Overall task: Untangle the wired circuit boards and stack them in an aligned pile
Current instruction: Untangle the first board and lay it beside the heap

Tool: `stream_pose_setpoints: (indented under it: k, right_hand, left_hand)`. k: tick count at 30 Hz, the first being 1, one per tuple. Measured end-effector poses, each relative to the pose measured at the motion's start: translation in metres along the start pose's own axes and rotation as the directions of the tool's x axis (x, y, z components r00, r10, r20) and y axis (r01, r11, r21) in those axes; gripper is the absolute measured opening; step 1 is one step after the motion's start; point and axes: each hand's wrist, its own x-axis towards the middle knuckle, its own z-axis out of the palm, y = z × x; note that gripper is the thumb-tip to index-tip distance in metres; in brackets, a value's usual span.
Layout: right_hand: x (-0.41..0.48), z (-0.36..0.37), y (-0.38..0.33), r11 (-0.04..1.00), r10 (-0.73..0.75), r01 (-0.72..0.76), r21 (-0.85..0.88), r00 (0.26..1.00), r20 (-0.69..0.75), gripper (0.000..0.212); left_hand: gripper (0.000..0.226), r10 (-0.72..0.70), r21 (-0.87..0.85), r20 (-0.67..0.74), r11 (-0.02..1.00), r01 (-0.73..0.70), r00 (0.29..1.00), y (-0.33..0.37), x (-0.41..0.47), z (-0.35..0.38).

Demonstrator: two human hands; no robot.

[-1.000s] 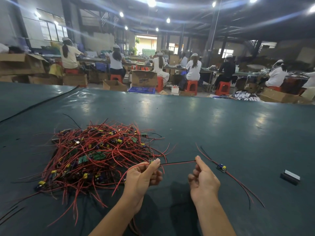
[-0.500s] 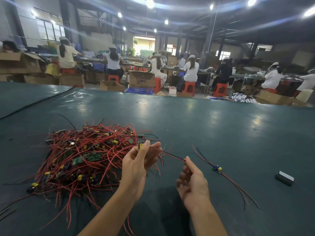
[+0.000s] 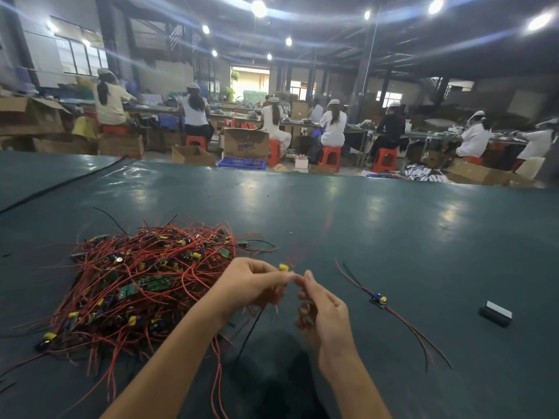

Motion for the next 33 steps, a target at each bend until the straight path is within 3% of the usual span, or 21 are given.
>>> stream_pose_setpoints:
  k: [3, 10, 12, 13, 14, 15, 16, 17, 19, 20, 22, 25, 28, 33]
  right_hand:
    - [0.0, 0.001, 0.004, 0.997, -0.049, 0.049, -0.059, 0.999, 0.003, 0.035]
    - [0.006, -0.001, 0.015, 0.986, -0.089, 0.08, -0.147, 0.994, -0.059, 0.028]
    - [0.006, -0.001, 0.014, 0.998, -0.053, 0.047, -0.049, 0.99, -0.132, 0.028]
    - [0.007, -0.002, 0.014, 0.999, -0.025, 0.03, 0.024, 0.985, -0.171, 0.028]
    - [0.007, -0.003, 0.012, 0.995, 0.008, 0.013, 0.102, 0.979, -0.204, 0.027]
    - [0.007, -0.004, 0.011, 0.982, 0.044, -0.001, 0.187, 0.972, -0.229, 0.027]
    - [0.007, -0.006, 0.009, 0.963, 0.081, -0.011, 0.269, 0.965, -0.25, 0.026]
    - [0.007, -0.007, 0.007, 0.943, 0.115, -0.021, 0.331, 0.956, -0.269, 0.025]
    - [0.007, -0.008, 0.002, 0.92, 0.166, -0.04, 0.389, 0.941, -0.295, 0.022]
    - [0.006, -0.007, 0.001, 0.914, 0.178, -0.046, 0.403, 0.938, -0.298, 0.021]
    - [0.004, -0.006, 0.001, 0.907, 0.181, -0.05, 0.417, 0.942, -0.282, 0.022]
    - [-0.001, -0.001, 0.004, 0.926, 0.168, -0.074, 0.37, 0.959, -0.229, 0.028]
    - [-0.007, 0.008, 0.009, 0.951, 0.15, -0.095, 0.295, 0.974, -0.171, 0.021]
    - [-0.012, 0.018, 0.021, 0.98, 0.119, -0.092, 0.174, 0.982, -0.147, 0.014]
  left_hand:
    - [0.028, -0.079, 0.181, 0.136, 0.982, 0.054, 0.988, -0.009, 0.001, 0.001]
    - [0.015, -0.12, 0.437, 0.207, 0.899, 0.018, 0.971, -0.008, 0.0, -0.003]
    - [0.023, 0.078, 0.628, 0.059, 0.772, -0.097, 0.995, -0.009, -0.004, 0.001]
    - [0.025, 0.276, 0.718, -0.041, 0.677, -0.164, 0.96, -0.01, -0.009, 0.006]
    - [0.025, 0.474, 0.742, -0.098, 0.621, -0.254, 0.875, -0.012, -0.016, 0.013]
    - [0.031, 0.591, 0.71, -0.101, 0.606, -0.358, 0.8, -0.016, -0.021, 0.022]
    - [0.042, 0.603, 0.639, -0.063, 0.637, -0.432, 0.795, -0.021, -0.026, 0.033]
    - [0.051, 0.533, 0.543, 0.008, 0.708, -0.451, 0.846, -0.027, -0.031, 0.045]
    - [0.064, 0.289, 0.423, 0.141, 0.847, -0.321, 0.947, -0.041, -0.037, 0.062]
    - [0.069, 0.209, 0.391, 0.132, 0.887, -0.245, 0.969, -0.048, -0.035, 0.065]
    - [0.07, 0.16, 0.306, 0.003, 0.939, -0.154, 0.987, -0.059, -0.028, 0.063]
    - [0.061, 0.137, 0.041, -0.185, 0.99, -0.132, 0.973, -0.064, -0.021, 0.057]
    - [0.054, 0.175, -0.098, -0.27, 0.973, -0.208, 0.947, -0.068, -0.019, 0.054]
    - [0.035, 0.0, -0.336, -0.376, 0.932, -0.137, 0.927, -0.076, -0.018, 0.048]
